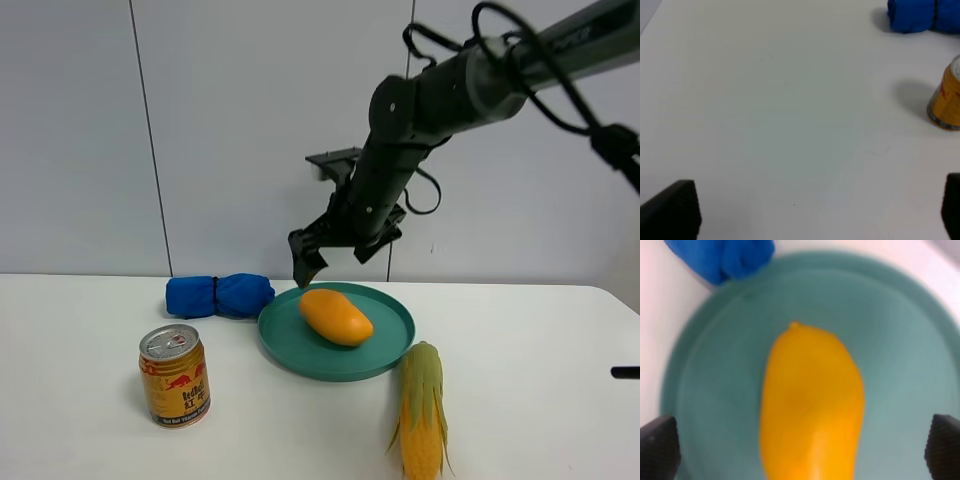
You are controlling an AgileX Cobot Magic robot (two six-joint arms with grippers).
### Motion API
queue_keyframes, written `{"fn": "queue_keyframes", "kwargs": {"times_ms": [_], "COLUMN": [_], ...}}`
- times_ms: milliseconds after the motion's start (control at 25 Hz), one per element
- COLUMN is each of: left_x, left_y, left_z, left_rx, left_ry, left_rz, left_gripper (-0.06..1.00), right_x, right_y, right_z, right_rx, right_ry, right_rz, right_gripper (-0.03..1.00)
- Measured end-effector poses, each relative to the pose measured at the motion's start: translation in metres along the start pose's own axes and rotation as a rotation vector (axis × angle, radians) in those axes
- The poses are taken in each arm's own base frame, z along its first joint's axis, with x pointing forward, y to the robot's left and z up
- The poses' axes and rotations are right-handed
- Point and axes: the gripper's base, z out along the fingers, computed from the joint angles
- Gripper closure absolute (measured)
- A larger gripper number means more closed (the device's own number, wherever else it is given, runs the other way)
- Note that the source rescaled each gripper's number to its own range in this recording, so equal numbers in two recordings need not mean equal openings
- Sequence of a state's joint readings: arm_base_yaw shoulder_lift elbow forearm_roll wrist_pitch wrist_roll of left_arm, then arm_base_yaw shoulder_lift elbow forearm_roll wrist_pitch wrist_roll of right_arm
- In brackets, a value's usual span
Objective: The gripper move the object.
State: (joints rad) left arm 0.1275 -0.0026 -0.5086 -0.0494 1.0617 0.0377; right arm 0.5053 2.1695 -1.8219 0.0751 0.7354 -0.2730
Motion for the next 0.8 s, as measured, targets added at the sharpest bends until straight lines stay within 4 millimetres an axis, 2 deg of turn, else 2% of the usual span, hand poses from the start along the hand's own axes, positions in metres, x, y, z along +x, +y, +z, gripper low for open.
{"fn": "queue_keyframes", "kwargs": {"times_ms": [200, 480, 680, 800], "left_x": [0.0, 0.0, 0.0, 0.0], "left_y": [0.0, 0.0, 0.0, 0.0], "left_z": [0.0, 0.0, 0.0, 0.0], "left_rx": [0.0, 0.0, 0.0, 0.0], "left_ry": [0.0, 0.0, 0.0, 0.0], "left_rz": [0.0, 0.0, 0.0, 0.0], "left_gripper": [-0.06, -0.06, -0.06, -0.06], "right_x": [-0.011, -0.008, -0.007, 0.002], "right_y": [0.001, 0.014, 0.015, 0.017], "right_z": [-0.056, -0.13, -0.169, -0.187], "right_rx": [-0.001, -0.028, -0.015, 0.001], "right_ry": [-0.018, 0.038, -0.007, -0.019], "right_rz": [-0.009, -0.036, -0.044, -0.058], "right_gripper": [-0.02, -0.02, -0.02, -0.02]}}
